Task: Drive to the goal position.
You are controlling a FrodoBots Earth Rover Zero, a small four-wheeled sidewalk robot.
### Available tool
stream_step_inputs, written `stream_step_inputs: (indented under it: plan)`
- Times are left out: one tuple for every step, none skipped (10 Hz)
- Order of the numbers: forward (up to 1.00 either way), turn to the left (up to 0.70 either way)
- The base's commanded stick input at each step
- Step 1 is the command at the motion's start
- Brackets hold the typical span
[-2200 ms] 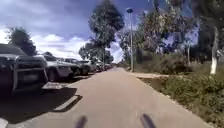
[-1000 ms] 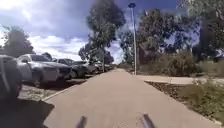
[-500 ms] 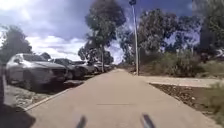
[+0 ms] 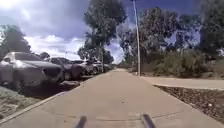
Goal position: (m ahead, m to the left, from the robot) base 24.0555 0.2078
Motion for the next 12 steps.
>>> stream_step_inputs:
  plan:
    - [1.0, 0.0]
    - [1.0, 0.0]
    - [1.0, 0.0]
    - [1.0, 0.0]
    - [1.0, 0.0]
    - [1.0, 0.0]
    - [1.0, 0.0]
    - [1.0, 0.0]
    - [1.0, 0.0]
    - [1.0, 0.0]
    - [1.0, 0.0]
    - [1.0, 0.0]
